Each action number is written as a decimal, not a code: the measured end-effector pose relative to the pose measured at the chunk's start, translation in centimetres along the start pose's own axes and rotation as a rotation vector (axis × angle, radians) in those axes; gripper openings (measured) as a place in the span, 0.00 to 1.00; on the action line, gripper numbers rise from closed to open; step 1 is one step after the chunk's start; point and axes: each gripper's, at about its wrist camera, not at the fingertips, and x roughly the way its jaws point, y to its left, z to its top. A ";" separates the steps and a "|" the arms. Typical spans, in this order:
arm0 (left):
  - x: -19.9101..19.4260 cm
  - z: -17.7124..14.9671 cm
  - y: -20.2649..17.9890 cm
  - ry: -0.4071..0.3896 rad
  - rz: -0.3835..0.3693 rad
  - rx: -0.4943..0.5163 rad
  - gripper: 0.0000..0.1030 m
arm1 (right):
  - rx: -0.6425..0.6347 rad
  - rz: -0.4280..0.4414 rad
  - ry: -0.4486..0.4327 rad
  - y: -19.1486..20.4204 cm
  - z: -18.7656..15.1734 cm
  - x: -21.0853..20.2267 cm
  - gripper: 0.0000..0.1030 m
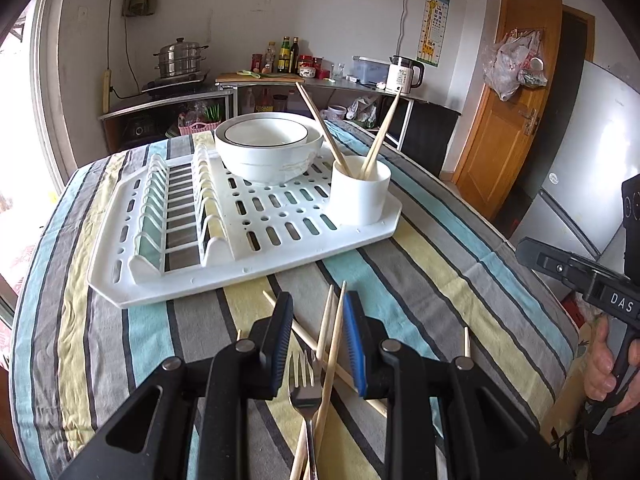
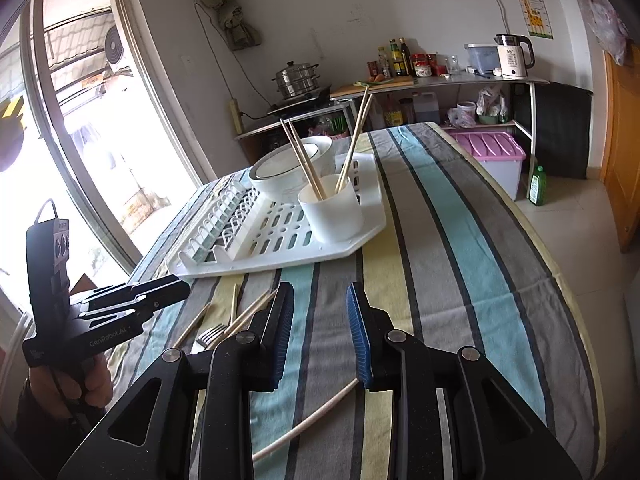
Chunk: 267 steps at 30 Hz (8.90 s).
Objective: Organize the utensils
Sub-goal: 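Move the left tool back to the chopsticks while the right tool returns too, then lower the left tool onto a chopstick and close it while the right tool lowers to another, then close the right tool on a chopstick while the left tool holds its own, then lift the left tool's chopstick toward the white cup while the right tool carries its own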
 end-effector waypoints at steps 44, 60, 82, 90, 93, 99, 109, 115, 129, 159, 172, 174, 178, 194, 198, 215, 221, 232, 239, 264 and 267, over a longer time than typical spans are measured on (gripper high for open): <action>9.2 1.6 -2.6 0.280 0.057 0.237 0.27 | 0.070 -0.116 0.289 -0.6 -5.4 5.5 0.28; 8.7 1.0 -2.4 0.286 0.053 0.230 0.27 | 0.084 -0.100 0.291 -0.9 -5.3 5.5 0.28; 9.5 0.8 -3.4 0.304 0.049 0.258 0.26 | 0.084 -0.099 0.286 -1.2 -5.4 5.5 0.28; 10.2 1.2 -5.4 0.331 0.073 0.345 0.06 | 0.036 -0.160 0.307 -0.4 -5.3 6.0 0.10; 10.5 1.5 -5.3 0.339 0.067 0.333 0.06 | 0.028 -0.167 0.312 -0.3 -5.1 6.1 0.05; 9.9 2.0 -4.5 0.322 0.053 0.299 0.06 | 0.026 -0.144 0.300 -0.2 -4.5 6.0 0.00; 8.8 2.7 -3.4 0.298 0.044 0.259 0.06 | 0.157 -0.108 0.345 -2.1 -4.0 5.9 0.04; 9.0 2.4 -3.1 0.303 0.038 0.241 0.06 | 0.181 -0.130 0.410 -1.8 -4.1 6.6 0.10; 7.9 2.3 -2.2 0.284 0.013 0.213 0.06 | 0.025 -0.230 0.439 1.0 -3.4 8.3 0.04; 1.6 8.4 -0.6 0.028 -0.014 0.087 0.06 | -0.072 -0.078 -0.020 3.0 5.0 1.6 0.02; -3.0 7.3 0.3 -0.104 -0.029 0.040 0.06 | -0.117 -0.049 -0.099 3.5 3.8 -1.0 0.00; -3.6 6.9 0.4 -0.112 -0.028 0.037 0.06 | -0.129 -0.048 -0.103 3.7 3.4 -1.5 0.00; -4.6 6.2 0.5 -0.123 -0.020 0.033 0.06 | -0.135 -0.040 -0.103 3.8 3.0 -1.9 0.00; -5.2 6.8 1.4 -0.133 0.006 0.017 0.06 | -0.030 -0.057 0.177 -0.7 3.0 7.8 0.07; -4.8 6.7 1.7 -0.124 0.002 0.012 0.06 | 0.011 -0.073 0.255 -1.9 3.0 10.7 0.07; -4.0 7.1 1.7 -0.116 -0.023 0.033 0.06 | -0.023 -0.223 0.427 -1.8 3.9 15.6 0.10; -3.9 7.2 1.4 -0.111 -0.030 0.040 0.06 | -0.074 -0.264 0.455 -1.1 3.9 15.9 0.06; -3.9 7.3 1.1 -0.104 -0.024 0.041 0.06 | -0.054 -0.217 0.378 -1.7 4.7 13.6 0.05; -4.0 7.6 1.0 -0.101 -0.009 0.040 0.06 | -0.062 -0.172 0.269 -0.9 6.1 9.5 0.05; -5.2 10.0 -1.4 -0.137 -0.024 0.055 0.06 | -0.136 -0.064 -0.043 1.8 8.8 0.0 0.04; -4.8 11.0 -1.8 -0.138 -0.031 0.054 0.06 | -0.137 -0.060 -0.062 1.8 9.4 -0.2 0.04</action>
